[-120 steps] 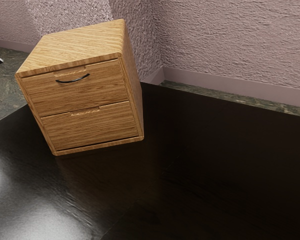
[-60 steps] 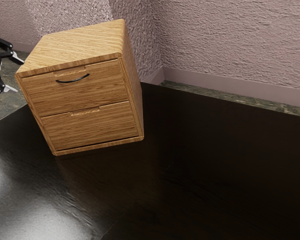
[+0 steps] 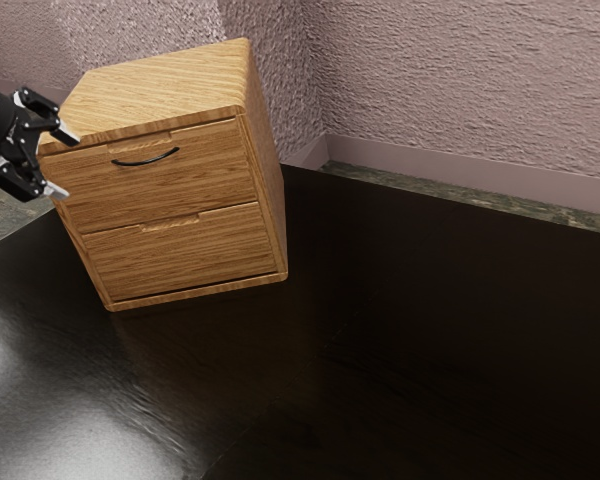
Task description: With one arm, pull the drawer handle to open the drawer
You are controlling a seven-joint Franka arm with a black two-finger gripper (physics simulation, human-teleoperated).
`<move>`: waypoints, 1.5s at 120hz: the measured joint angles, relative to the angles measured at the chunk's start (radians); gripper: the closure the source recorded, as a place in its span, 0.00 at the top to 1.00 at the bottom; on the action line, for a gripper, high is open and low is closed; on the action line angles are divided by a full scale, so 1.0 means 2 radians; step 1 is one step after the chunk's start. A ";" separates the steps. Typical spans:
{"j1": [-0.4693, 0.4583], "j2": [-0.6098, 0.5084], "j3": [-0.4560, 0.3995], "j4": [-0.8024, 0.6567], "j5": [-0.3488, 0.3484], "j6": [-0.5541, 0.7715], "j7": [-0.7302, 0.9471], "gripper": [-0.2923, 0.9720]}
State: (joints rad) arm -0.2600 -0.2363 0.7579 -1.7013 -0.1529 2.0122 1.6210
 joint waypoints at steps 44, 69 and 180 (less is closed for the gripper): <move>-0.002 0.027 -0.001 0.001 -0.013 0.003 -0.012 0.77; -0.002 0.039 -0.002 0.005 -0.025 0.005 -0.015 0.77; -0.010 0.096 -0.009 0.015 -0.055 0.029 -0.004 0.74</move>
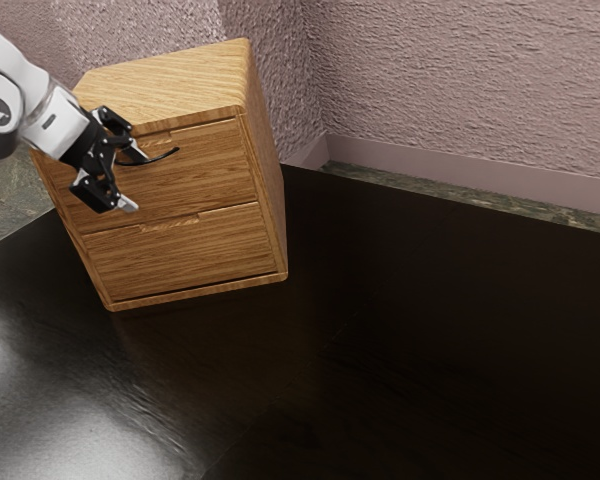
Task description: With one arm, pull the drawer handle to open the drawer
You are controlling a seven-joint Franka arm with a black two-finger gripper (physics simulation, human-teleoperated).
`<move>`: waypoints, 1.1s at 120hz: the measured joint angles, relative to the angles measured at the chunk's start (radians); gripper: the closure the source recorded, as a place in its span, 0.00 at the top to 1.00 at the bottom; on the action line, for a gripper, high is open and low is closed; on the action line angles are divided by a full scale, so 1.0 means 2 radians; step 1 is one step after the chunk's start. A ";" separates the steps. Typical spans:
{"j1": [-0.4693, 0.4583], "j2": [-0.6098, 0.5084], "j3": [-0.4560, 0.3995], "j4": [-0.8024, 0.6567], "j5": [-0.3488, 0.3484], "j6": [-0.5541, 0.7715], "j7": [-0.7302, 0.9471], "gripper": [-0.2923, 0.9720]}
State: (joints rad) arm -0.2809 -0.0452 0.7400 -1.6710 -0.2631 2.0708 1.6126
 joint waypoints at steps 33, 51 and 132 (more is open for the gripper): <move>-0.002 -0.015 0.000 -0.010 0.001 0.000 0.002 0.76; -0.002 -0.013 -0.001 -0.016 0.001 0.005 0.002 0.78; 0.113 -0.239 -0.245 -0.154 0.013 0.011 0.002 0.56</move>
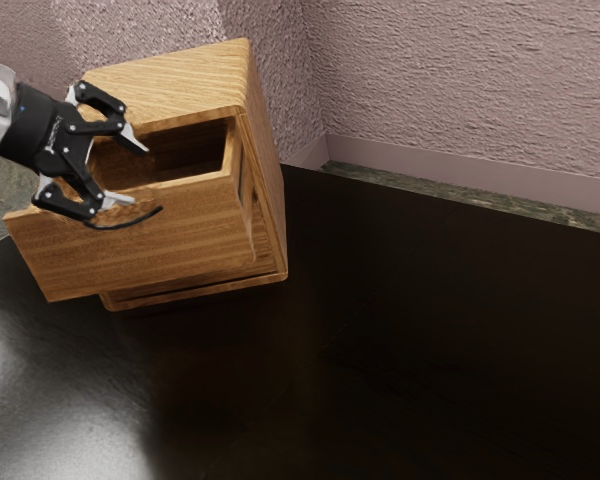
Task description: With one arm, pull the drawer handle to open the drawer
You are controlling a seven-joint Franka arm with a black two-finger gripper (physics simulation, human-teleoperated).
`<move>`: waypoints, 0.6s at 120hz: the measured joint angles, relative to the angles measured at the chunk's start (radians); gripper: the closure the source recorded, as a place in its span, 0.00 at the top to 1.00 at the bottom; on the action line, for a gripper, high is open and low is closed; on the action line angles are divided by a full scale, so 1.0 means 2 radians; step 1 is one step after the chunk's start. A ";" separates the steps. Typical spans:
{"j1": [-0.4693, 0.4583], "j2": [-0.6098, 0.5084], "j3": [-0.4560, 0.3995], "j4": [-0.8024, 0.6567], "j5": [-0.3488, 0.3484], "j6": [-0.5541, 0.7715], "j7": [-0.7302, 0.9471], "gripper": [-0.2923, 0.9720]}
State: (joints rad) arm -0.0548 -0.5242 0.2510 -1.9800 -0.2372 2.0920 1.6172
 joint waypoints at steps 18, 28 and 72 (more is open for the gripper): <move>0.033 -0.036 -0.048 0.037 0.053 -0.078 -0.074 0.68; 0.038 -0.034 -0.067 0.050 0.071 -0.156 -0.166 0.72; 0.033 0.165 -0.114 0.257 0.119 -0.291 -0.454 0.76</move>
State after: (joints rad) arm 0.0105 -0.1936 0.0229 -1.4669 0.0017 1.5095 0.7089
